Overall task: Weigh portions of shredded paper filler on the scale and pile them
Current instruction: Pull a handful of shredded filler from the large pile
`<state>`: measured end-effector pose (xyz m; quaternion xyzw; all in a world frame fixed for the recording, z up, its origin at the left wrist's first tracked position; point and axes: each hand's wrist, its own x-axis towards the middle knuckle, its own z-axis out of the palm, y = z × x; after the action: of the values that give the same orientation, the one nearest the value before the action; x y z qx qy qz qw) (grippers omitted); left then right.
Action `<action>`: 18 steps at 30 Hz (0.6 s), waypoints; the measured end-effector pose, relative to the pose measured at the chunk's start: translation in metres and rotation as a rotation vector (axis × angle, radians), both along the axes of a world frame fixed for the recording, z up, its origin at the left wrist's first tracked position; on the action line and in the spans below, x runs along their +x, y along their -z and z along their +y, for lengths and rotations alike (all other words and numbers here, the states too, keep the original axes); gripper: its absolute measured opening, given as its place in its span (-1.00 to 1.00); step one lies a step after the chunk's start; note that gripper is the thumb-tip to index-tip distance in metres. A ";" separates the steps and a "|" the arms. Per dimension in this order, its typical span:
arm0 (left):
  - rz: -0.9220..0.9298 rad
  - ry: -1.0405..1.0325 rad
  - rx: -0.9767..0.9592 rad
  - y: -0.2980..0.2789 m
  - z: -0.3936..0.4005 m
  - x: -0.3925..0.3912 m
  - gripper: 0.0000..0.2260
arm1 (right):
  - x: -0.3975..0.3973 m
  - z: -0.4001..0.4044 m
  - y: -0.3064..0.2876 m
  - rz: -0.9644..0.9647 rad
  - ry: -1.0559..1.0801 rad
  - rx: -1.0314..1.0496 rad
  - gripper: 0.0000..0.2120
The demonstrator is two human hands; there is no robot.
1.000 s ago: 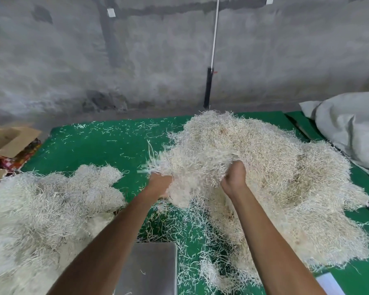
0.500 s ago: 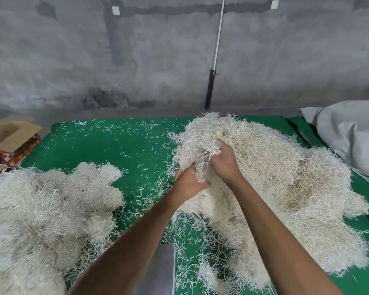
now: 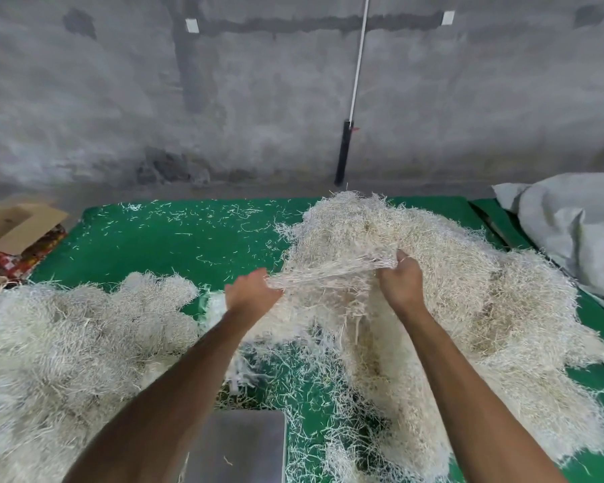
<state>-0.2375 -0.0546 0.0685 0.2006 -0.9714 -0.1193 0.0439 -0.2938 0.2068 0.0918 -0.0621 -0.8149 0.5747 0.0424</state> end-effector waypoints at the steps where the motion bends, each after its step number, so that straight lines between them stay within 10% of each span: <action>1: 0.002 -0.009 -0.028 -0.001 -0.001 0.000 -0.47 | 0.004 -0.004 -0.002 0.003 -0.001 0.008 -0.85; 5: 0.097 0.189 0.059 0.004 0.034 -0.006 -0.44 | 0.020 -0.038 0.009 -0.043 -0.089 -0.017 -0.76; 13: 0.045 -0.113 0.085 0.017 -0.021 0.026 -0.46 | -0.015 0.010 -0.008 -0.056 0.164 -0.142 -0.87; 18: 0.136 -0.155 0.382 0.020 -0.020 0.022 -0.59 | -0.006 -0.001 0.009 -0.110 -0.004 -0.118 -0.38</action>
<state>-0.2151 -0.0748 0.0482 0.2708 -0.9076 -0.3107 0.0795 -0.3001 0.2058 0.0826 -0.0944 -0.7810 0.6173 -0.0071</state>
